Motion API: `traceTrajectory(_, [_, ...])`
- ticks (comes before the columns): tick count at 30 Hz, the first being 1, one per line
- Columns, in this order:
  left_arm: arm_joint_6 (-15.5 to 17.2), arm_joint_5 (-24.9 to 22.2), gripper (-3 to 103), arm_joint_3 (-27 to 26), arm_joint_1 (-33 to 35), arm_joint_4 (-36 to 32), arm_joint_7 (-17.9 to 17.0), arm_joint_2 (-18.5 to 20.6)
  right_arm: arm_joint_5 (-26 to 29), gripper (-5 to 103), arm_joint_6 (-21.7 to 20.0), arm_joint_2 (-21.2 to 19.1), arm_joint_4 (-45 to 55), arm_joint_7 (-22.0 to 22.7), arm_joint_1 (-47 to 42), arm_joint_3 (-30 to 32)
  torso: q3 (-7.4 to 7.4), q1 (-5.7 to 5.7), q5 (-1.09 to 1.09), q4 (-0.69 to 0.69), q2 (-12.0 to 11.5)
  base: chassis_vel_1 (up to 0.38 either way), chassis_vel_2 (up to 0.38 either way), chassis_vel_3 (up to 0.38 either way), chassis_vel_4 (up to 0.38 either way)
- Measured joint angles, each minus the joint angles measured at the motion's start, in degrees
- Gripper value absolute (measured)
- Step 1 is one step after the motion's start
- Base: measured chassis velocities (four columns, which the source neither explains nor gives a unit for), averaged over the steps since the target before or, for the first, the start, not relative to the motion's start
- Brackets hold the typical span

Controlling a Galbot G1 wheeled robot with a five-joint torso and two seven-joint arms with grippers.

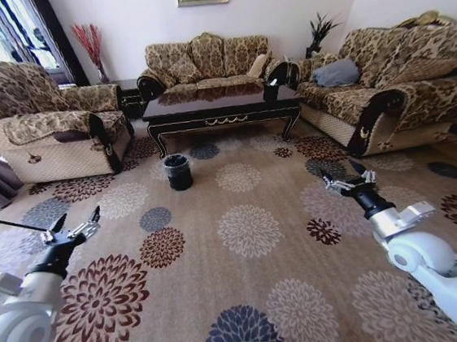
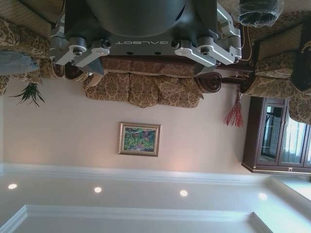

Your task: Move to the front of the table and pick up the trash from the floor, then place it into the trash bin.

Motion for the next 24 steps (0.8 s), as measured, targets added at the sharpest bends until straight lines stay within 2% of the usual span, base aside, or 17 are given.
traceTrajectory(13, [-0.36,0.99,100,-0.85,-0.36,3.83,-0.74,-0.28,1.04,100,0.09,0.36,-0.30,-0.01,0.01,1.62,2.15,1.13,-0.01,0.00,3.28,0.000,0.000,0.000,0.000])
traceTrajectory(24, [-0.27,0.52,100,-1.88,-0.03,3.13,-0.66,0.13,1.76,100,-1.35,-0.52,-0.79,0.28,-0.59,2.87,3.48,2.05,0.00,0.00,5.54,0.000,0.000,0.000,0.000])
